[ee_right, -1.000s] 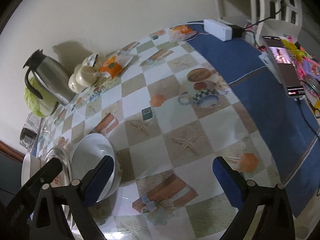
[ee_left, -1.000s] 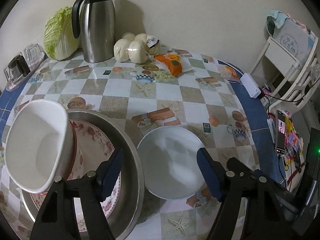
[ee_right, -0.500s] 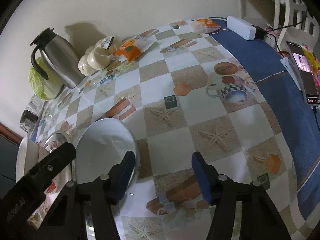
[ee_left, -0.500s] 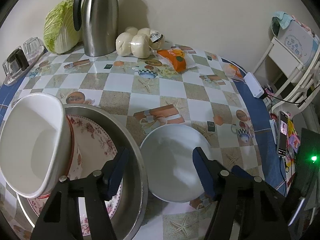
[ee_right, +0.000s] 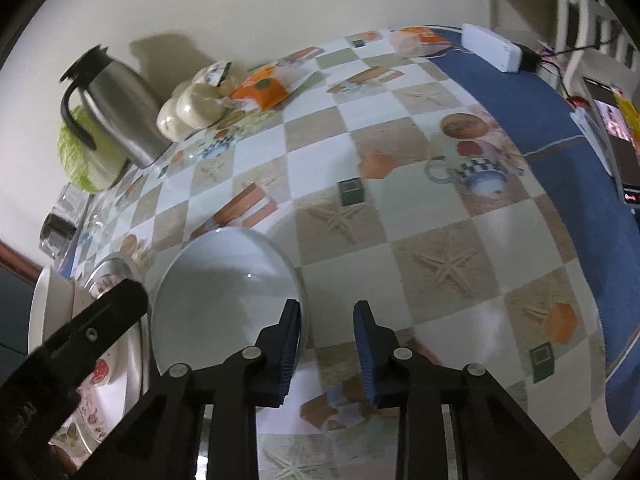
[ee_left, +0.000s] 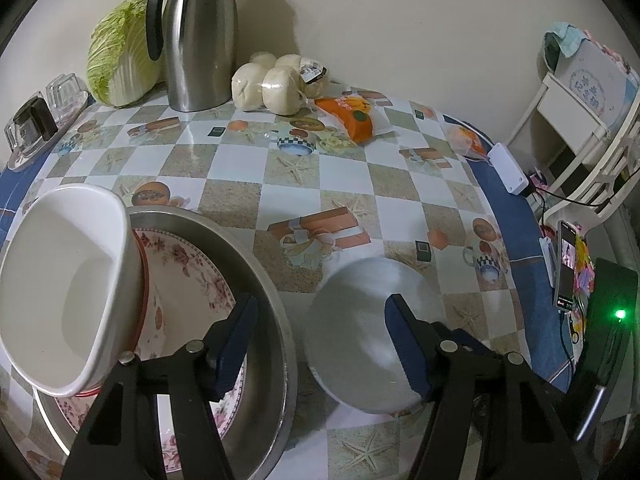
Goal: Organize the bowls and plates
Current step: 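Close both grippers on the white round bowl rim, then lift the white round bowl with both grippers and carry it over the tray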
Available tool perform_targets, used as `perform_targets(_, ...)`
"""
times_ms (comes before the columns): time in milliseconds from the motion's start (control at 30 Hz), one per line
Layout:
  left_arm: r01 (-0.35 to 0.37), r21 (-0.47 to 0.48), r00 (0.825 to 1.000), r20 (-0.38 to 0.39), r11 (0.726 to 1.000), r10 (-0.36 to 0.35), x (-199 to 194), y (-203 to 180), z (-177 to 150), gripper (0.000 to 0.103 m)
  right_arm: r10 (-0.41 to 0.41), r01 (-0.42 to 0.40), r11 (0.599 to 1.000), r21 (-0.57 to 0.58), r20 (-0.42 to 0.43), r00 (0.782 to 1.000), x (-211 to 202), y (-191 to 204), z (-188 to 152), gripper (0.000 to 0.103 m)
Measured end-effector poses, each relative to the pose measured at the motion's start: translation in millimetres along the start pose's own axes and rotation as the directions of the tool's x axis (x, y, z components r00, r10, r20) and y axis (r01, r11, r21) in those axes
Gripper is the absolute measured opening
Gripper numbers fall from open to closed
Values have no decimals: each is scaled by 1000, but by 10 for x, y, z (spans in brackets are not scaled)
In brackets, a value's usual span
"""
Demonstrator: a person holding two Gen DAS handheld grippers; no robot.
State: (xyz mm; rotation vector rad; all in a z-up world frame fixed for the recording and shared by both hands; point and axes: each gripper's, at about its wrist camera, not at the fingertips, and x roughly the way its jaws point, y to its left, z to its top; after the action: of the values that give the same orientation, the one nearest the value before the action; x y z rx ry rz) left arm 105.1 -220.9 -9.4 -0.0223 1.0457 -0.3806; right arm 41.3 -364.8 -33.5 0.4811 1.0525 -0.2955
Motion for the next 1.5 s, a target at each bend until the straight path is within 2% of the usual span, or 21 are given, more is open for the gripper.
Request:
perform_targets(100, 4, 12, 1000, -5, 1000, -4, 21, -48, -13, 66, -19, 19, 999, 36, 8, 1000, -38, -138, 19, 30)
perform_targets(333, 36, 43, 998, -52, 998, -34, 158, -175, -82, 44, -26, 24, 993, 114, 15, 1000, -84, -391, 49, 29)
perform_targets(467, 47, 72, 995, -86, 996, -40, 284, -264, -135, 28, -27, 25, 992, 123, 18, 999, -94, -411, 50, 29)
perform_targets(567, 49, 95, 994, -104, 994, -39, 387, -340, -177, 21, -28, 26, 992, 122, 15, 999, -83, -407, 47, 29)
perform_targets(1100, 51, 107, 994, -99, 993, -40, 555, -380, -185, 16, -11, 15, 992, 127, -37, 999, 87, -403, 8, 29)
perform_targets(1367, 74, 99, 992, -105, 992, -64, 553, -369, -180, 16, 50, -44, 992, 119, -47, 998, 98, -320, 6, 25)
perform_targets(1500, 81, 93, 992, -107, 992, -71, 549, -370, -177, 16, 34, -28, 993, 111, -52, 998, 92, -296, 9, 25)
